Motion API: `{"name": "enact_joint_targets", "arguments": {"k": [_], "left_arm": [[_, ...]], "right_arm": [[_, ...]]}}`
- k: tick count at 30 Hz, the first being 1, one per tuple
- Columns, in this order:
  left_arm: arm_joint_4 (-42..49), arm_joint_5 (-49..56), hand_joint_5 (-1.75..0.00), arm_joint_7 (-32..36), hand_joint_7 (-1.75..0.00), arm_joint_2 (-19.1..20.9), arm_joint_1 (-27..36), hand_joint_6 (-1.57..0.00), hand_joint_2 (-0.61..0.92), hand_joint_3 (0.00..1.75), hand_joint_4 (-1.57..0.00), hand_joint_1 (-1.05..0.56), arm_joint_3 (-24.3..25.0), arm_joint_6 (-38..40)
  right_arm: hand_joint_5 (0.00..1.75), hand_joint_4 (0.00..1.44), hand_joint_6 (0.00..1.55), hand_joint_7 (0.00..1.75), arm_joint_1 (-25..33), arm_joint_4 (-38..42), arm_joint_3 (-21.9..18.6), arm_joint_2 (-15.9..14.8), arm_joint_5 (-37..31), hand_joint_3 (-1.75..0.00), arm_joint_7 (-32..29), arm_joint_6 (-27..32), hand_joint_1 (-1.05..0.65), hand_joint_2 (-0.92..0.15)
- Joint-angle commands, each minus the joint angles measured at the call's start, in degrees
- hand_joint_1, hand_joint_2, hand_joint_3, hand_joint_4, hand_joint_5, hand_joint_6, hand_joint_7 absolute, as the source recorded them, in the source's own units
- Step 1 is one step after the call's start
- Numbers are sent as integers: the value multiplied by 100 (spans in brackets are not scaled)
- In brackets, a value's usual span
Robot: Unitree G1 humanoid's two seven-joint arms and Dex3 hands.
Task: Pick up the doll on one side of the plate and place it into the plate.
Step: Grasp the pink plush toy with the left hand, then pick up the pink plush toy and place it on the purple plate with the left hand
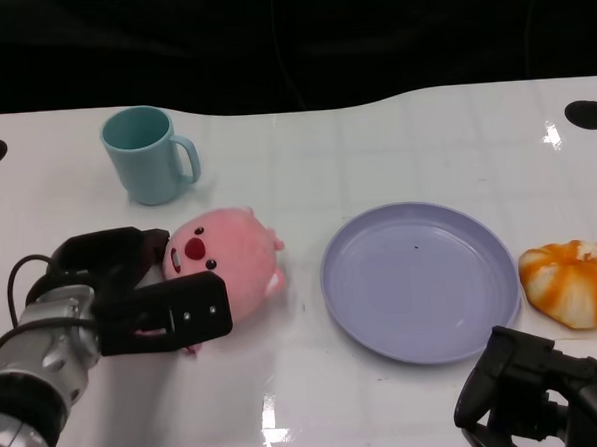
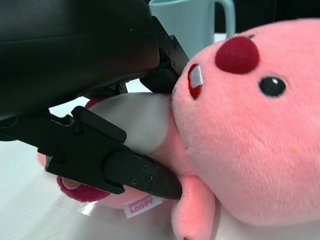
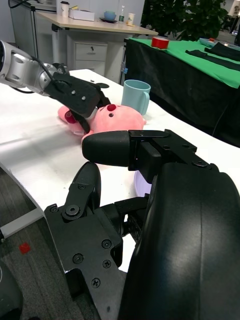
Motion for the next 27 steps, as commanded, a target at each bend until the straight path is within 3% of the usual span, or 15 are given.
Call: {"name": "enact_joint_targets", "arguments": {"k": [1,8,11,13,27], "left_arm": [[-113,-83,-174,-67,-170,31,563,-64,92,37,-76,-23,-42,-272],[-921,-332,-175,55,-175,255,917,-67,92,45,-82,-18,248,-360],[-1315,-400,-175,34,-175,364,1079,-71,73,85,-85,-15,376,-407],[-1554,-411,-175,3,-175,438,1161,-72,68,95,-86,-15,422,-381],[-3220,-542,-175,-412,-175,576,1420,-72,52,106,-88,-14,930,109]], "right_arm": [[175,62,51,154,-17,-41,-63,-24,54,-70,-11,8,-25,-77],[175,62,51,154,-52,16,-90,-59,38,-71,29,-25,-26,-77],[175,62,51,154,-74,26,-74,-51,11,-70,14,-16,-26,-77],[175,62,51,154,-80,27,-70,-32,28,-70,7,2,-26,-77],[175,63,51,156,-101,35,-33,-24,27,-73,-7,12,-24,-76]]}}
